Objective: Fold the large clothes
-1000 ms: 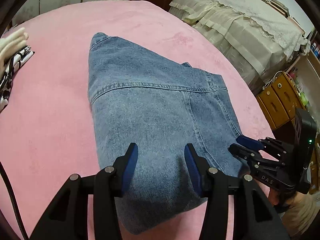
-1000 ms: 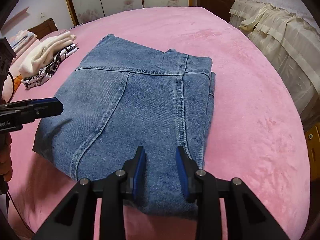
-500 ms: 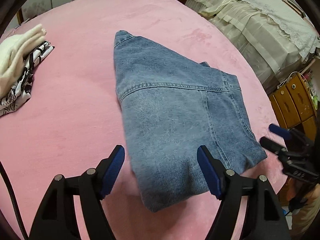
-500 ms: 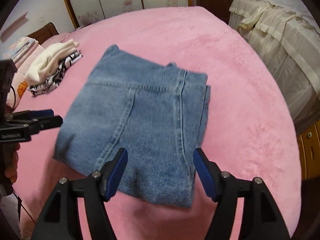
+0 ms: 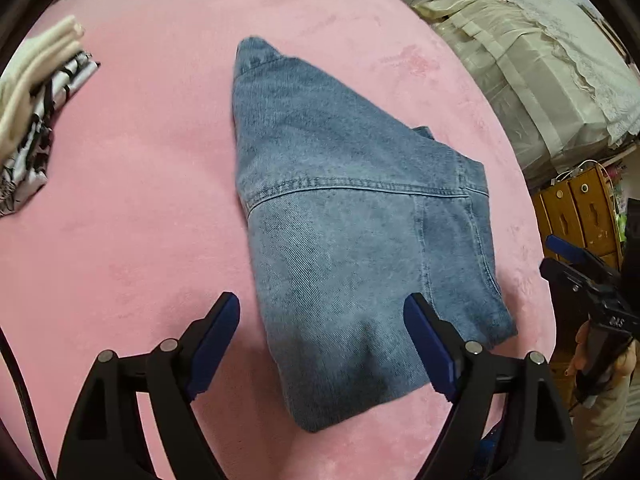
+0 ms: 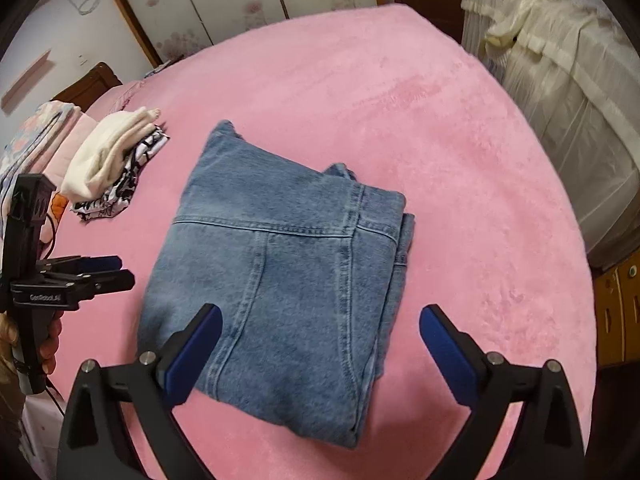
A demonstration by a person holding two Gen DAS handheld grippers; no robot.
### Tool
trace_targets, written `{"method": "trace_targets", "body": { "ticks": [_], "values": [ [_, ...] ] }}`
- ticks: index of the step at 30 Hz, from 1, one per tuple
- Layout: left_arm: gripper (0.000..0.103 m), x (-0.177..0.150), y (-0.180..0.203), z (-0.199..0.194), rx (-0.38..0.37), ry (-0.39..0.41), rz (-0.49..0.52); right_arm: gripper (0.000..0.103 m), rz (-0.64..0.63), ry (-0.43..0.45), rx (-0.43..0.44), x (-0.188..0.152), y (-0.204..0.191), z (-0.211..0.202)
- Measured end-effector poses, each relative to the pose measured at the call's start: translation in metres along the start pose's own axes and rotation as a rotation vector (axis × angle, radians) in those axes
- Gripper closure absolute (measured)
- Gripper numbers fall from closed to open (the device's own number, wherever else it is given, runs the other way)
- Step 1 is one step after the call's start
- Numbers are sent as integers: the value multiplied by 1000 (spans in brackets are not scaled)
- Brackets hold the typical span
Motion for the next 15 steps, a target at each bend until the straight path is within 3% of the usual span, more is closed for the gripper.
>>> {"method": "trace_targets", "body": {
  "ticks": [8,15],
  "values": [
    [20,3,-2,44,-128,-83,-33,4,117,-141,146,-1,29,56],
    [16,9,-7,64,-169,-67,-40,4,163,-188,247,-11,37,90]
  ]
}}
Point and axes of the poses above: each gripper's, at about its wrist camera, not at the fingertips, and z roughly the way its jaws point, y to its right, x to its top, the point moved 10 cm from there along z, roughly the way its jaws point, and after that the axes turned 9 degrees about -y, right-handed, at the moved point
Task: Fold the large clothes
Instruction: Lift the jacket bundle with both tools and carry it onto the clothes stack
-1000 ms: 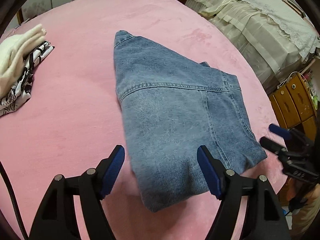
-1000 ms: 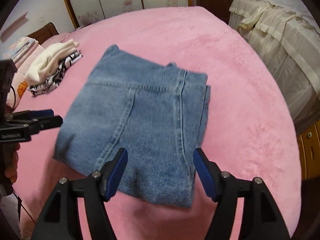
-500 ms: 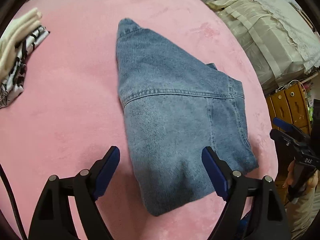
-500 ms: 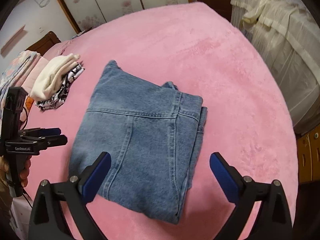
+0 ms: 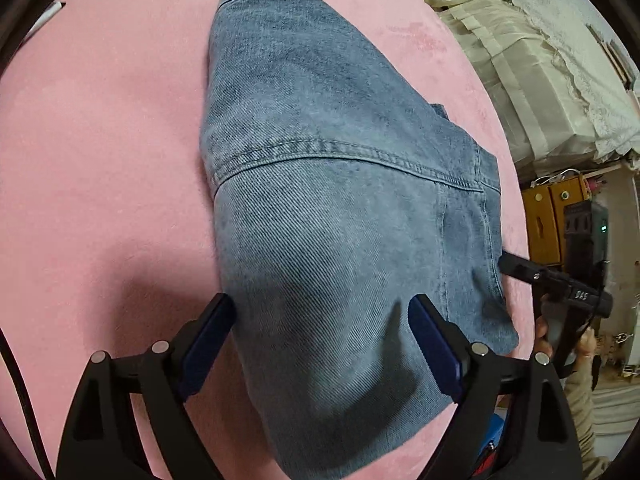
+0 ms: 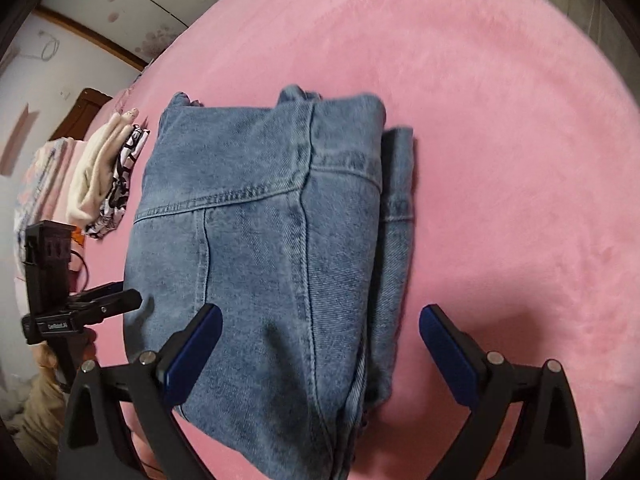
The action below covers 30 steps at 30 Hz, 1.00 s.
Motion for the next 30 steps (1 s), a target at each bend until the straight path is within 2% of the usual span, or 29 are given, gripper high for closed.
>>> {"method": "trace_targets", "body": {
  "ticks": [5,10,16,21,23,24,27,28,30],
  "values": [
    [16,4,-6,12,-32,-9,-8,4,-8,-13,83,1,-1,16],
    [13,8,-4,21,-66,-5,0,4,-62,21,140,5,-12,27],
    [3,13,3,37,-73,-17,23,3,-104,-9,121,7,-14,42],
    [1,16,10,43,-13,-17,60,3,-118,-28,84,7,-17,50],
    [2,16,10,43,2,-16,54,18,-127,-12,61,8,-17,50],
    [5,15,9,42,24,-11,50,32,-133,-4,49,8,-19,51],
    [15,15,13,39,82,12,39,60,-93,11,99,10,-17,44],
    [19,15,14,37,94,22,36,68,-81,17,108,10,-16,42],
    [29,15,21,30,128,48,44,75,-78,34,104,10,-19,36]
  ]
}}
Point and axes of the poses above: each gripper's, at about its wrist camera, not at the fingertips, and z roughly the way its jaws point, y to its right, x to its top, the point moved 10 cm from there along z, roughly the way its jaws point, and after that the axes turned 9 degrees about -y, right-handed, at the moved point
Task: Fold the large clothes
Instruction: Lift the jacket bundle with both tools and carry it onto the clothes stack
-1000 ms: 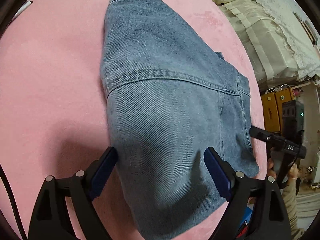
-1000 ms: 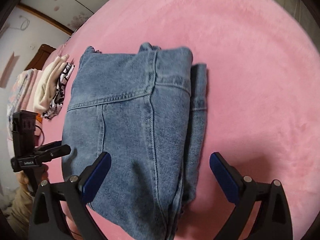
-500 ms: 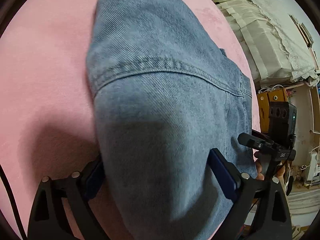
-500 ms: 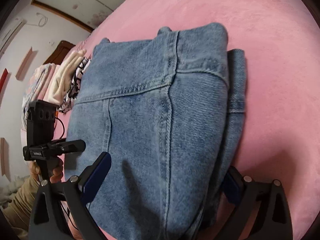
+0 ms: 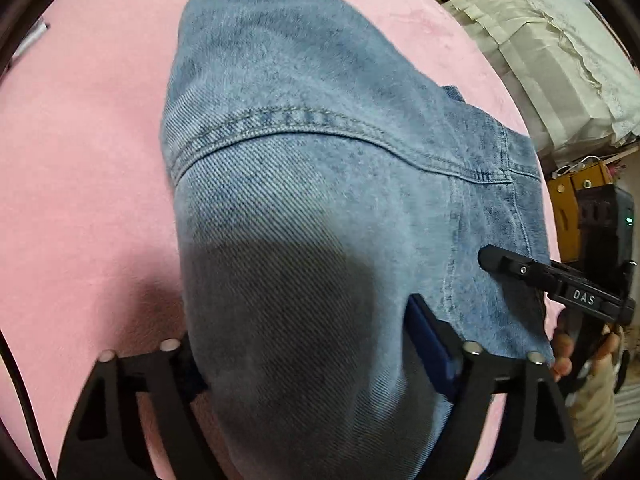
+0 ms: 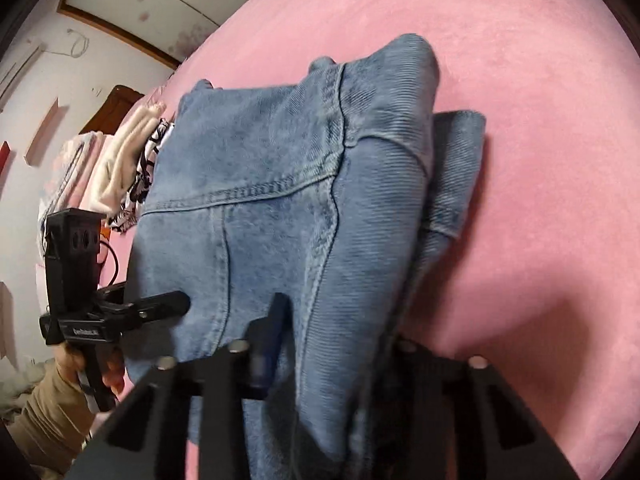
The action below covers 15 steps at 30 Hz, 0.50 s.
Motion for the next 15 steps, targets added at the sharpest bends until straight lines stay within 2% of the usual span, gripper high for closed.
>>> {"method": "trace_targets", "body": {
  "ticks": [4,6,12,15],
  "values": [
    [50,-2,10,-19,29,42,14,83,-37,56,-73,0,-18,-15],
    [55,-5,16,-32,35,65,34,84,-51,89,-100,0,-35,-25],
    [59,-26,14,-83,38,100,63,85,-113,146,-134,-9,-90,-49],
    [59,-39,0,-116,33,107,55,86,-133,153,-106,-17,-123,-57]
  ]
}}
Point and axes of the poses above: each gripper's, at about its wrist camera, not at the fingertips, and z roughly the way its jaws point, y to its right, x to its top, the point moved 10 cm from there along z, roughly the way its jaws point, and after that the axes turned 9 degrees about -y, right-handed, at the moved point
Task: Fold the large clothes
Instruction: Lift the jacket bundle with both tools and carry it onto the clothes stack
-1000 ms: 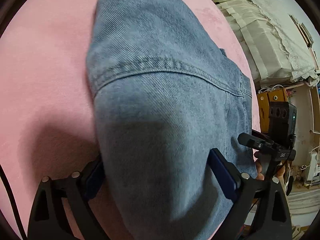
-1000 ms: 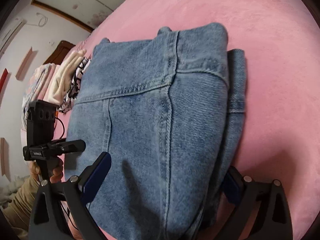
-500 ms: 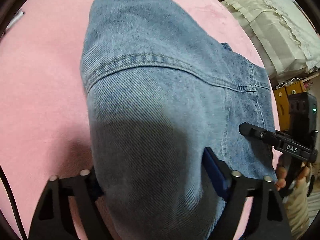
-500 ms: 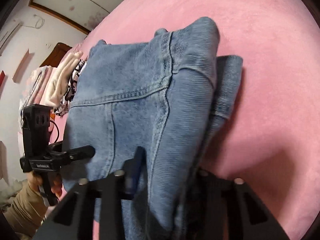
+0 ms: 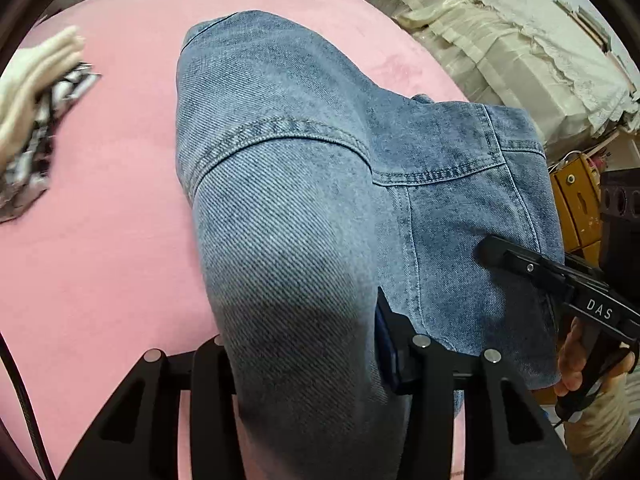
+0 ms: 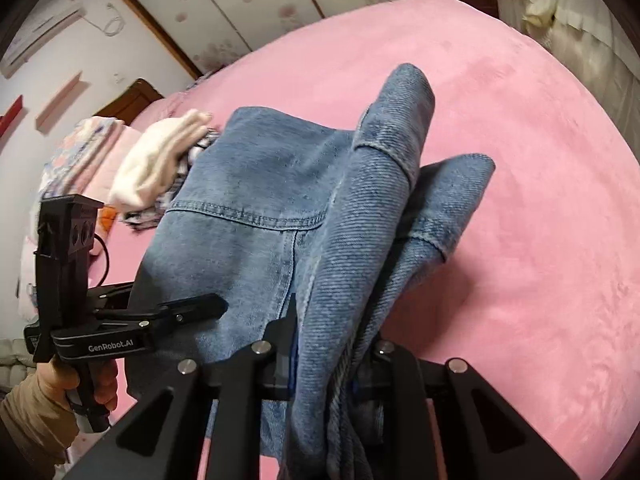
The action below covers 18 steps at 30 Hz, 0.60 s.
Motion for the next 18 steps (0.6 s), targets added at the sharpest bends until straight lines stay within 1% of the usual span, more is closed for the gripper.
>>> {"method": "trace_targets", "body": {
  "ticks": [5,7,9,11,13,16,18],
  "values": [
    [59,-12,-48,-71,38,11,-6,86,-58,2,76,10,-77,-6],
    [59,-14,-80,-105,49,15,-26,86,-91,6,104,21,-114,-4],
    [60,-10,-109,-137,78,24,-29,86,-125,12,141,38,-154,1],
    [60,2,-137,-167,117,35,-22,86,-148,16,178,58,-190,7],
    [60,18,-169,-199,152,54,-14,86,-169,24,218,86,-232,17],
    [60,51,-219,-242,195,94,3,86,-195,53,251,125,-283,30],
    [60,78,-259,-266,223,134,5,86,-200,78,279,160,-318,43]
  ]
}}
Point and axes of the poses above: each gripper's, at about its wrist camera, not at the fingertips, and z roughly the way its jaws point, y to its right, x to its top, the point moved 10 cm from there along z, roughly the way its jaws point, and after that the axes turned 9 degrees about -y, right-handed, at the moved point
